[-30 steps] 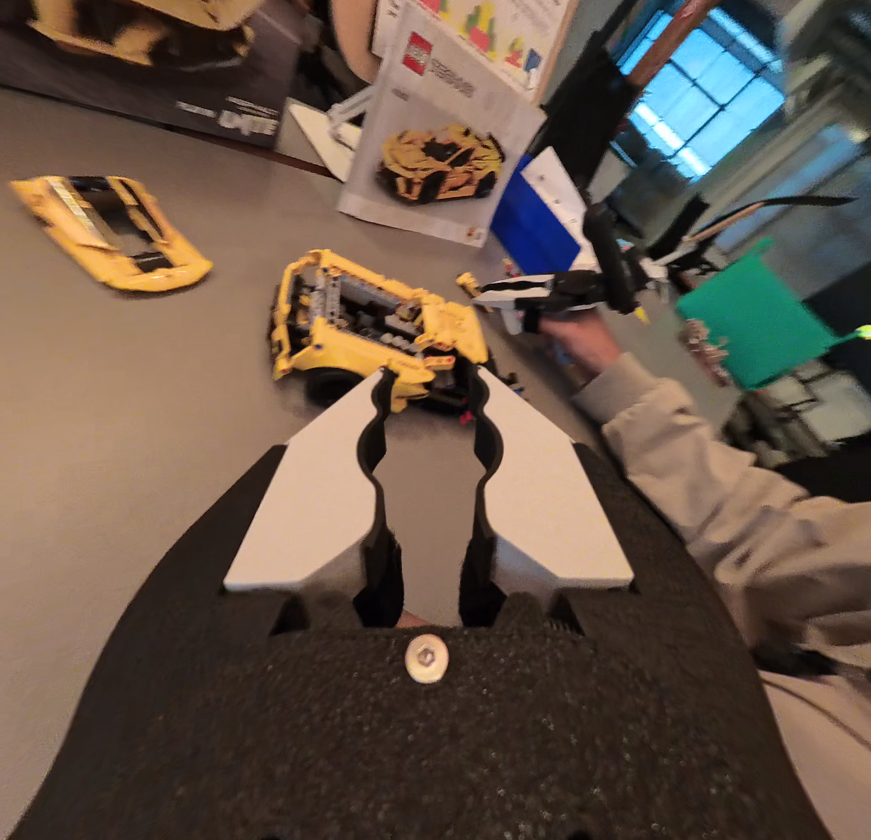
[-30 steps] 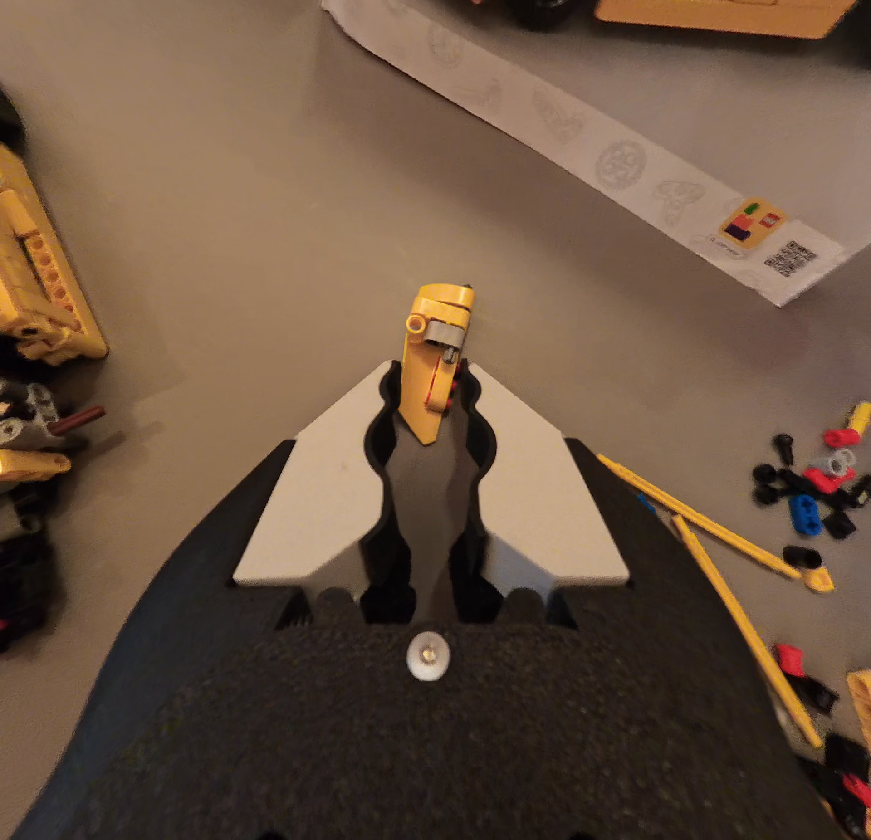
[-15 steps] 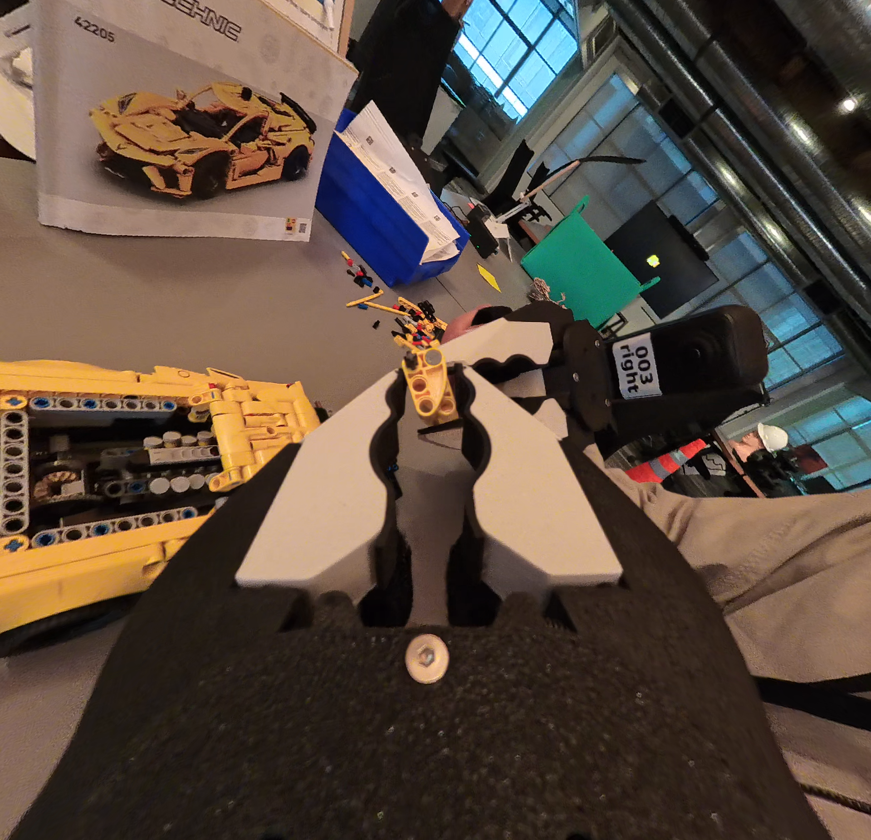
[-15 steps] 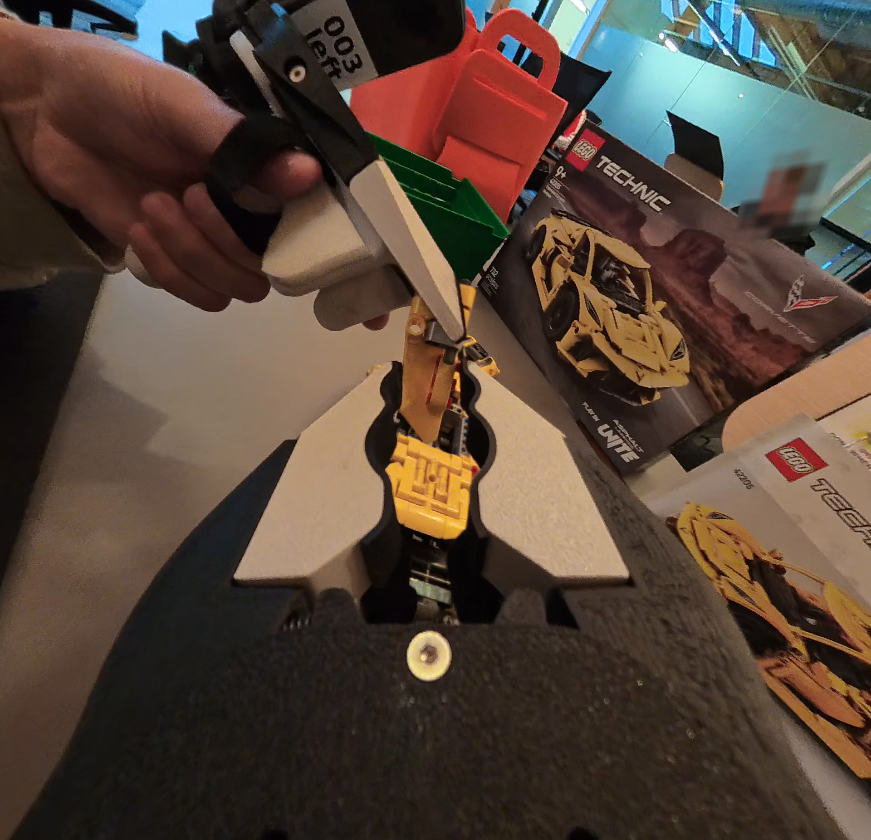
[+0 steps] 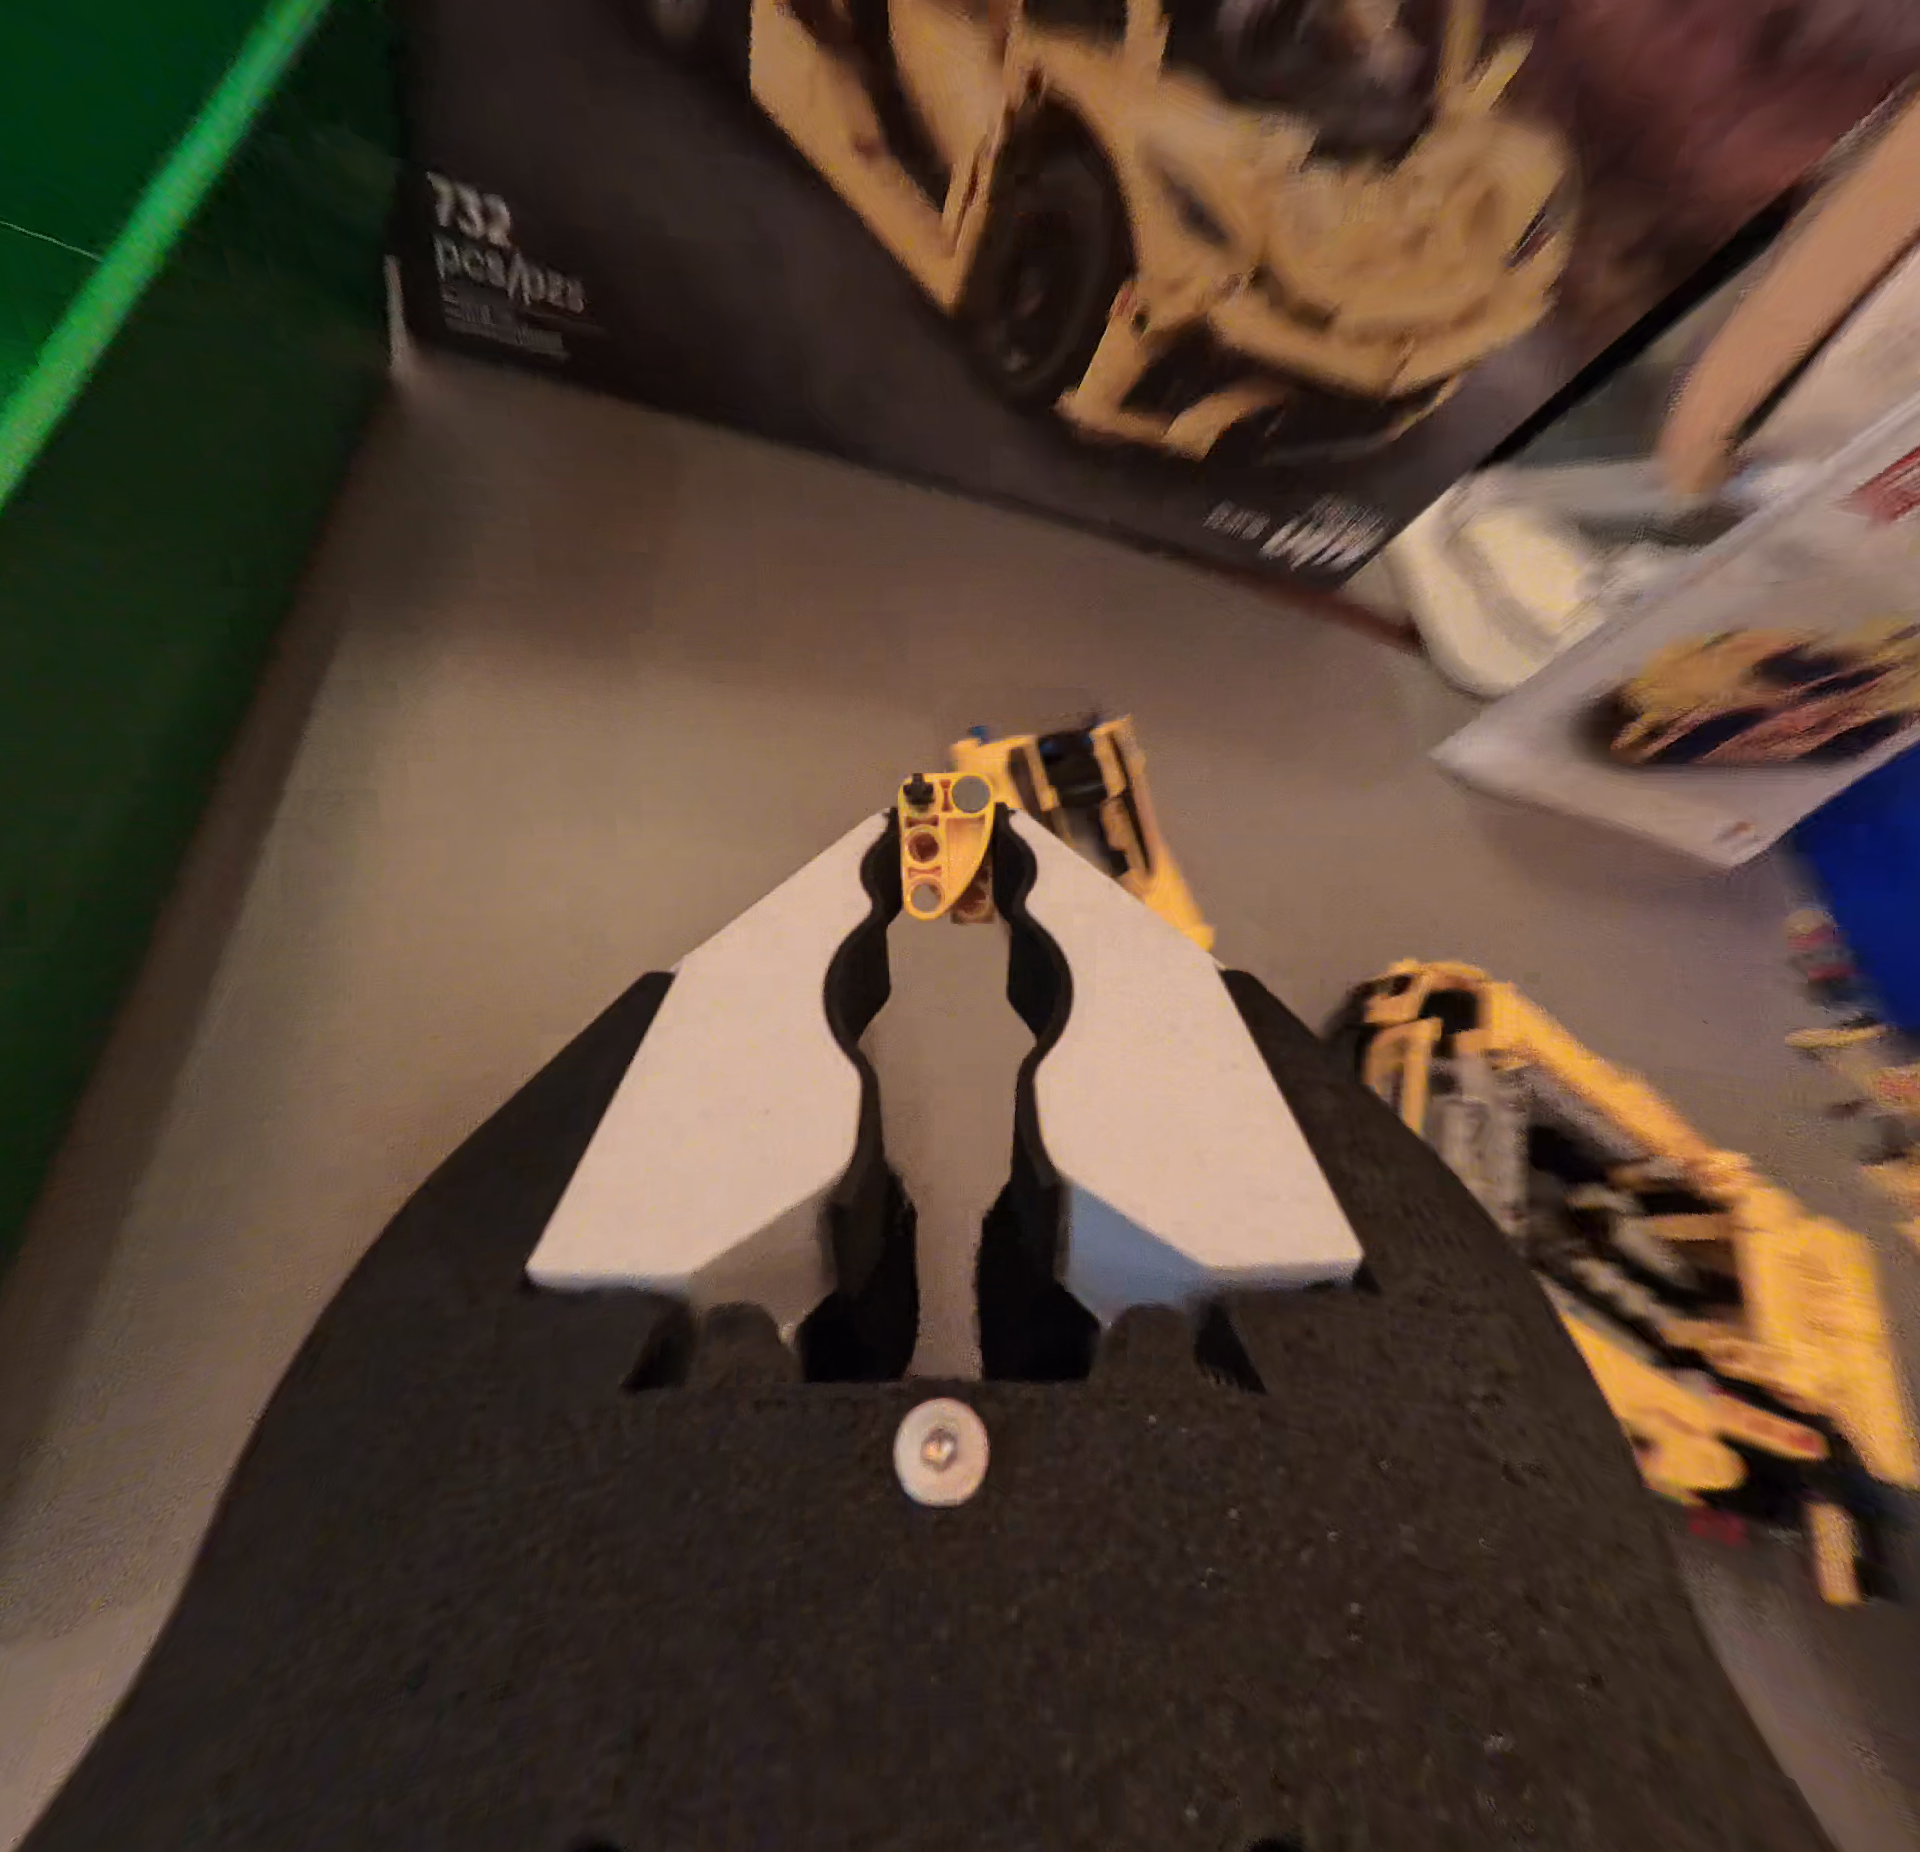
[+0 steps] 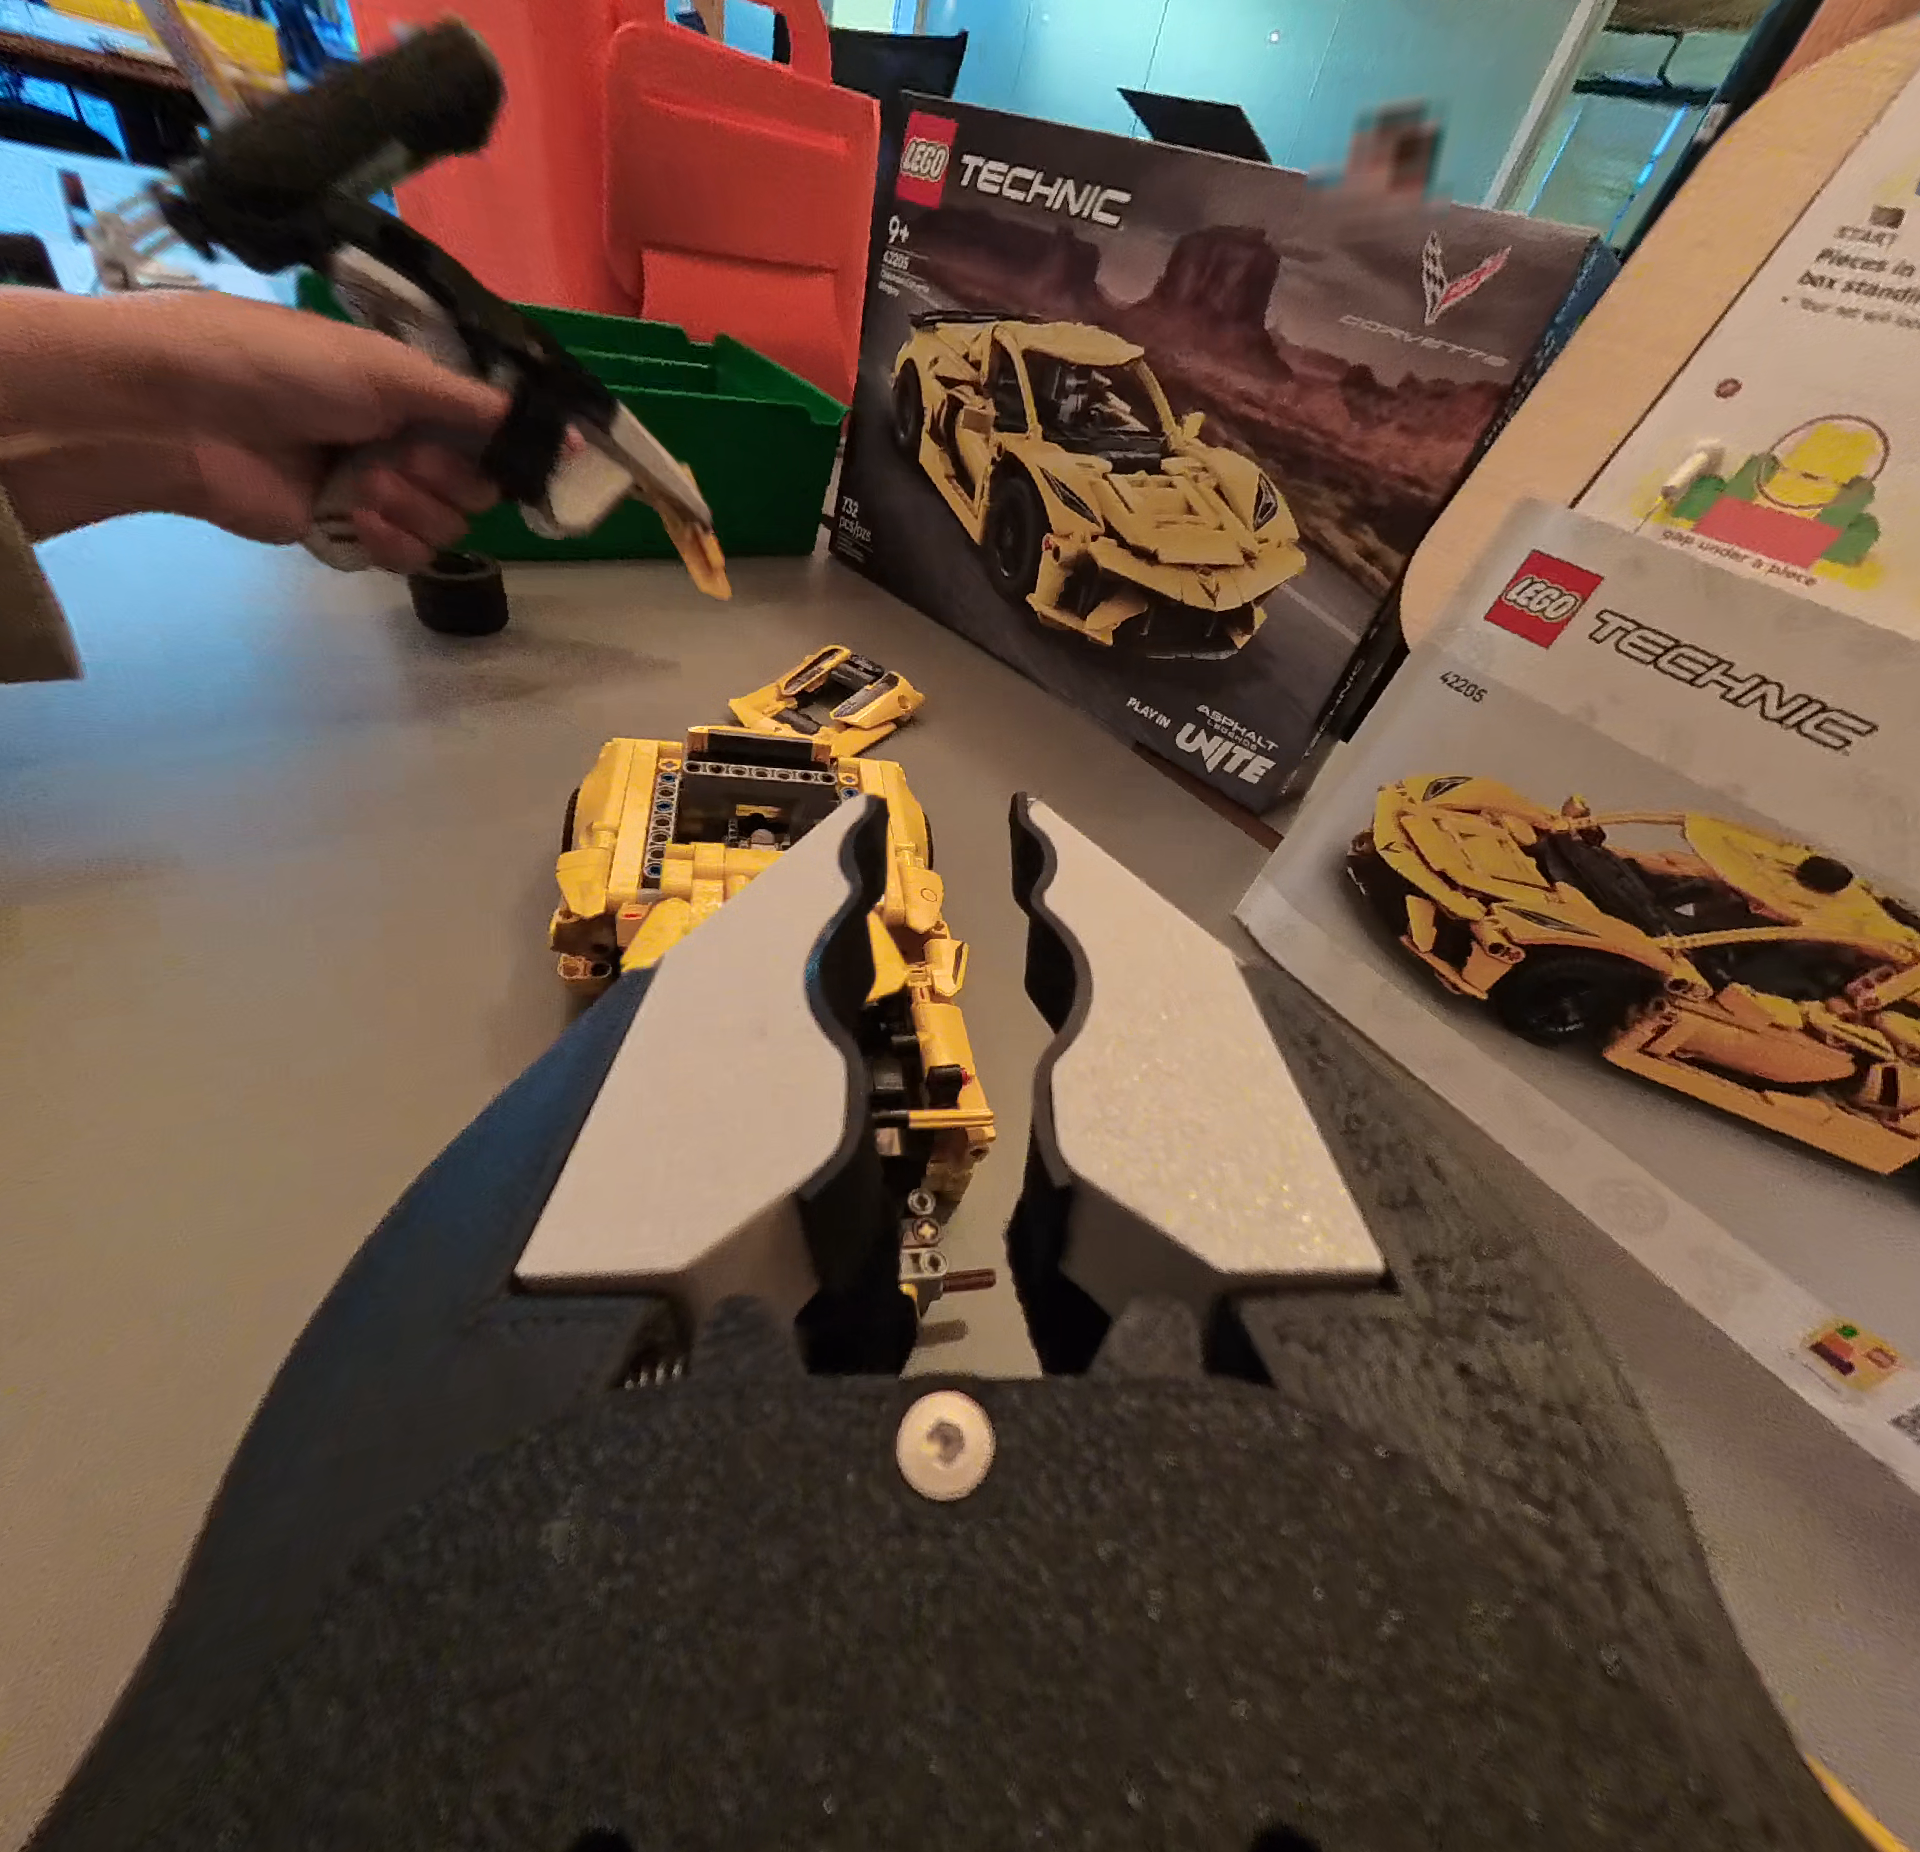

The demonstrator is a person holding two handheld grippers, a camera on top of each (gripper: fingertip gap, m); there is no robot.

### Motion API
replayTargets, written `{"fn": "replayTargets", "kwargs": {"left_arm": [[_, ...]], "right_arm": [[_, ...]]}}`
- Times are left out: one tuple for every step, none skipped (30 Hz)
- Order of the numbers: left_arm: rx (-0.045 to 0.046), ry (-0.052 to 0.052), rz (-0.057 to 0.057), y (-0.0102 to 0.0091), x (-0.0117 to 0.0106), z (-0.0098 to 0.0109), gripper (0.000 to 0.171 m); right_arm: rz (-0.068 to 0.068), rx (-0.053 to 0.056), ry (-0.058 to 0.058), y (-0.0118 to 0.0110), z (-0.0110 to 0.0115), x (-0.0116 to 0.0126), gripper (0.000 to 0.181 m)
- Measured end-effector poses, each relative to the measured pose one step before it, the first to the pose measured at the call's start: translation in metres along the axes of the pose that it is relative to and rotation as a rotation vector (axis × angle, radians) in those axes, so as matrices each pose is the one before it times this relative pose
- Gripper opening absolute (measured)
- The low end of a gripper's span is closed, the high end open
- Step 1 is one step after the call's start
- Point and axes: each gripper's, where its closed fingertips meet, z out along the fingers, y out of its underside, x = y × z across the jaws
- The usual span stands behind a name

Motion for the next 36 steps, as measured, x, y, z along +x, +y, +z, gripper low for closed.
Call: {"fn": "replayTargets", "kwargs": {"left_arm": [[-0.11492,-0.0008,0.0280,0.01081,0.00114,0.01235,0.015],[-0.09749,0.0264,0.0008,0.00724,0.00333,0.01041,0.015],[-0.03625,-0.0047,-0.0074,-0.00074,-0.00345,0.00691,0.015],[-0.03853,-0.0127,0.0017,-0.00018,-0.00552,0.00501,0.015],[-0.05559,0.0496,0.0071,0.00181,0.00443,0.00355,0.015],[-0.07319,0.0604,0.0031,0.00426,0.00678,0.00285,0.015],[-0.07197,0.0428,0.0164,0.00429,0.00465,0.00212,0.015],[-0.05154,0.0256,0.0275,0.00186,0.00224,0.00147,0.015],[-0.03706,0.0197,0.0146,0.00014,0.00048,0.00075,0.015],[-0.03406,0.0127,0.0020,0.00011,-0.00139,-0.00024,0.015],[-0.02532,0.0040,0.0031,-0.00066,-0.00265,-0.00091,0.015],[-0.01911,0.0006,0.0065,-0.00100,-0.00282,-0.00121,0.015],[-0.02128,-0.0066,0.0042,0.00050,-0.00345,-0.00144,0.016],[-0.02245,-0.0175,0.0027,0.00197,-0.00445,-0.00159,0.018],[-0.01701,-0.0252,0.0040,0.00243,-0.00488,-0.00148,0.021],[-0.01039,-0.0268,0.0056,0.00285,-0.00429,-0.00105,0.023],[-0.01114,-0.0186,0.0085,0.00368,-0.00274,0.00010,0.025],[-0.01615,-0.0144,0.0064,0.00435,-0.00216,0.00109,0.032],[-0.01767,-0.0199,0.0020,0.00462,-0.00337,0.00126,0.040],[-0.01634,-0.0355,-0.0020,0.00443,-0.00580,0.00026,0.044],[-0.01129,-0.0490,-0.0026,0.00351,-0.00666,-0.00129,0.048],[-0.00018,-0.0546,0.0090,0.00178,-0.00503,-0.00381,0.053],[0.02016,-0.0636,0.0205,-0.00098,-0.00332,-0.00723,0.056],[0.03533,-0.0824,0.0311,-0.00317,-0.00311,-0.01088,0.056],[0.05132,-0.0973,0.0434,-0.00519,-0.00211,-0.01386,0.057],[0.07317,-0.0817,0.0470,-0.00760,0.00361,-0.01528,0.057],[0.09363,-0.0381,0.0487,-0.01072,0.01293,-0.01421,0.057],[0.10856,0.0167,0.0469,-0.01288,0.02372,-0.01125,0.057],[0.11326,0.0672,0.0430,-0.01252,0.03230,-0.00722,0.057],[0.10954,0.1069,0.0411,-0.01058,0.03782,-0.00292,0.057],[0.10245,0.1320,0.0276,-0.00745,0.03986,0.00069,0.057],[0.09179,0.1249,0.0058,-0.00434,0.03490,0.00388,0.057],[0.06712,0.0864,-0.0194,-0.00018,0.02384,0.00524,0.056],[0.04008,0.0615,-0.0410,0.00205,0.01520,0.00484,0.055],[0.01557,0.0518,-0.0372,0.00074,0.01142,0.00406,0.055],[0.01523,0.0393,-0.0144,-0.00364,0.00976,0.00299,0.055]], "right_arm": [[0.0206,0.0026,-0.0038,0.00119,-0.00057,0.00246,0.022],[0.0195,0.0050,0.0040,0.00051,-0.00088,0.00364,0.022],[0.0121,0.0054,0.0034,-0.00015,-0.00100,0.00337,0.022],[0.0095,0.0076,0.0048,-0.00061,-0.00102,0.00309,0.021],[0.0117,0.0091,0.0046,-0.00079,-0.00098,0.00263,0.021],[0.0134,0.0038,0.0005,-0.00007,-0.00060,0.00194,0.021],[0.0106,-0.0007,-0.0004,0.00048,-0.00027,0.00131,0.021],[0.0062,-0.0001,0.0021,0.00018,-0.00004,0.00120,0.021],[0.0021,0.0006,-0.0010,-0.00011,-0.00003,0.00025,0.021],[-0.0009,0.0016,-0.0013,-0.00042,-0.00003,-0.00017,0.021],[-0.0020,0.0013,0.0003,-0.00031,0.00000,-0.00010,0.021],[-0.0015,-0.0020,-0.0004,0.00032,0.00020,-0.00025,0.021],[-0.0030,-0.0042,0.0004,0.00073,0.00008,0.00005,0.021],[-0.0057,-0.0029,0.0039,0.00076,0.00000,0.00076,0.021],[-0.0054,-0.0027,0.0048,0.00070,-0.00020,0.00124,0.021],[-0.0017,-0.0039,0.0052,0.00109,-0.00032,0.00195,0.021],[0.0027,-0.0064,0.0020,0.00192,0.00002,0.00205,0.022],[0.0044,-0.0114,-0.0014,0.00299,0.00039,0.00193,0.023],[0.0029,-0.0135,0.0024,0.00336,0.00042,0.00272,0.024],[0.0045,-0.0116,-0.0003,0.00295,0.00024,0.00256,0.024],[0.0099,-0.0083,-0.0100,0.00228,0.00007,0.00139,0.025],[0.0140,-0.0070,-0.0077,0.00229,0.00016,0.00172,0.027],[0.0187,-0.0086,-0.0014,0.00237,-0.00046,0.00286,0.027],[0.0250,-0.0172,-0.0272,0.00335,-0.00059,-0.00101,0.027],[0.0322,-0.0249,-0.0488,0.00442,0.00026,-0.00430,0.028],[0.0267,-0.0294,-0.0582,0.00596,0.00156,-0.00653,0.036],[-0.0018,-0.0339,-0.0520,0.00635,0.00244,-0.00696,0.050],[-0.0214,-0.0413,-0.0336,0.00677,0.00209,-0.00607,0.056],[-0.0284,-0.0323,-0.0271,0.00541,0.00162,-0.00615,0.058],[-0.0270,-0.0121,-0.0178,0.00203,0.00115,-0.00469,0.060],[-0.0202,0.0026,-0.0034,-0.00067,-0.00015,-0.00237,0.060],[-0.0062,0.0050,-0.0057,-0.00114,-0.00140,-0.00147,0.058],[0.0063,0.0031,0.0013,-0.00081,-0.00250,0.00144,0.057],[0.0175,-0.0074,0.0047,0.00078,-0.00353,0.00351,0.057],[0.0237,-0.0088,-0.0111,0.00128,-0.00413,0.00156,0.058],[0.0274,-0.0066,-0.0140,0.00179,-0.00391,0.00119,0.059]]}}
